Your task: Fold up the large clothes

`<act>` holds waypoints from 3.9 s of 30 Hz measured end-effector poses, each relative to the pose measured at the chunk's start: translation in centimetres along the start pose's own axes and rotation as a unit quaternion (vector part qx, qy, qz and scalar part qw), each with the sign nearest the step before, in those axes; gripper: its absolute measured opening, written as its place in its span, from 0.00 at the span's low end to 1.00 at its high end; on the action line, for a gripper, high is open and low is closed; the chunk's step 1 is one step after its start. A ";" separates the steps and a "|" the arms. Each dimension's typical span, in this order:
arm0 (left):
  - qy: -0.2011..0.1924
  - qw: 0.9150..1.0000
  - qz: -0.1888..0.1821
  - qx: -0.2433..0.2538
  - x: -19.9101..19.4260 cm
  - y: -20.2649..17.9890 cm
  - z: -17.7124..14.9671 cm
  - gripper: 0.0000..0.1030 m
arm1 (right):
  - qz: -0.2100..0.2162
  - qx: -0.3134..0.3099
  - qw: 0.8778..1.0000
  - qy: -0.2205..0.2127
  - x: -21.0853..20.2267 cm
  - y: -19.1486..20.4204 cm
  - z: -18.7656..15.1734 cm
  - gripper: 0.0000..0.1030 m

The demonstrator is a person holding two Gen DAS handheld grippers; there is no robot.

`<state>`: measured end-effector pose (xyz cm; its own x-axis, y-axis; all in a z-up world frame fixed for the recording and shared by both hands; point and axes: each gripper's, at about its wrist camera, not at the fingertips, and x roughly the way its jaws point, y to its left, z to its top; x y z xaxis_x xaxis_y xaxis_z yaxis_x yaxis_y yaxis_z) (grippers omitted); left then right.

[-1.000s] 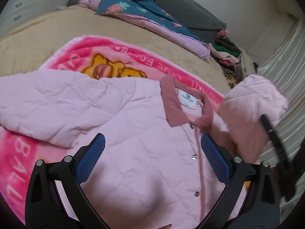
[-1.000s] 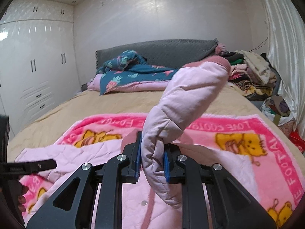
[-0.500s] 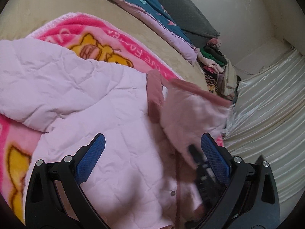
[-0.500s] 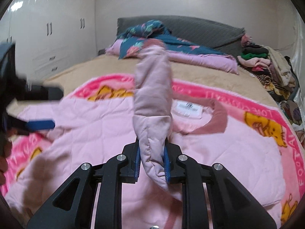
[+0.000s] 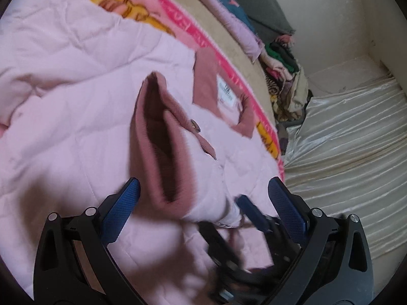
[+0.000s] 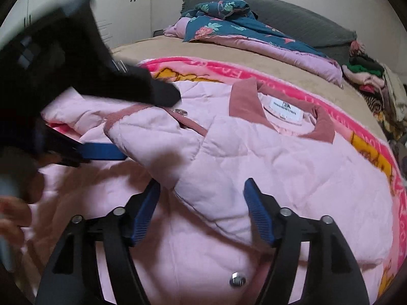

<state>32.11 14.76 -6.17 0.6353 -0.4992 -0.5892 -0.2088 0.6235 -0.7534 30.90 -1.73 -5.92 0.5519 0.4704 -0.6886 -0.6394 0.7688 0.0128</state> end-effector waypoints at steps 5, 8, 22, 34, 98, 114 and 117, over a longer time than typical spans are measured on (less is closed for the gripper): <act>-0.007 0.998 0.051 0.044 1.1 -0.3 -0.5 0.57 | -0.008 0.033 0.999 -0.007 -3.2 -2.9 -1.8 0.69; -0.025 0.990 0.108 0.090 1.4 -0.9 -1.1 0.27 | -0.031 0.056 0.998 -0.012 -4.8 -5.6 -2.7 0.69; -0.080 0.964 0.199 0.155 -0.3 -1.1 -0.5 0.18 | -0.122 0.246 0.962 0.011 -5.1 -20.6 -5.4 0.75; -0.059 0.961 0.217 0.159 -0.2 -0.7 -1.0 0.33 | -0.141 0.264 0.954 0.025 -4.5 -20.0 -6.4 0.76; -0.254 0.899 0.311 -0.176 -22.6 21.8 6.7 0.91 | 0.079 -0.017 0.997 -0.018 2.4 16.1 9.7 0.95; -0.313 0.883 0.244 -0.252 -24.2 27.8 7.3 0.91 | 0.074 0.005 0.997 0.000 4.4 13.5 8.4 0.95; -0.327 0.878 0.235 -0.260 -24.9 28.6 7.4 0.89 | 0.066 0.010 0.998 0.008 4.2 12.7 8.1 0.95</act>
<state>15.81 49.51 -10.89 0.6436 0.2978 -0.7050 -0.7651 0.2253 -0.6033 29.41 13.49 -2.79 0.4539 0.5616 -0.6918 -0.6957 0.7084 0.1185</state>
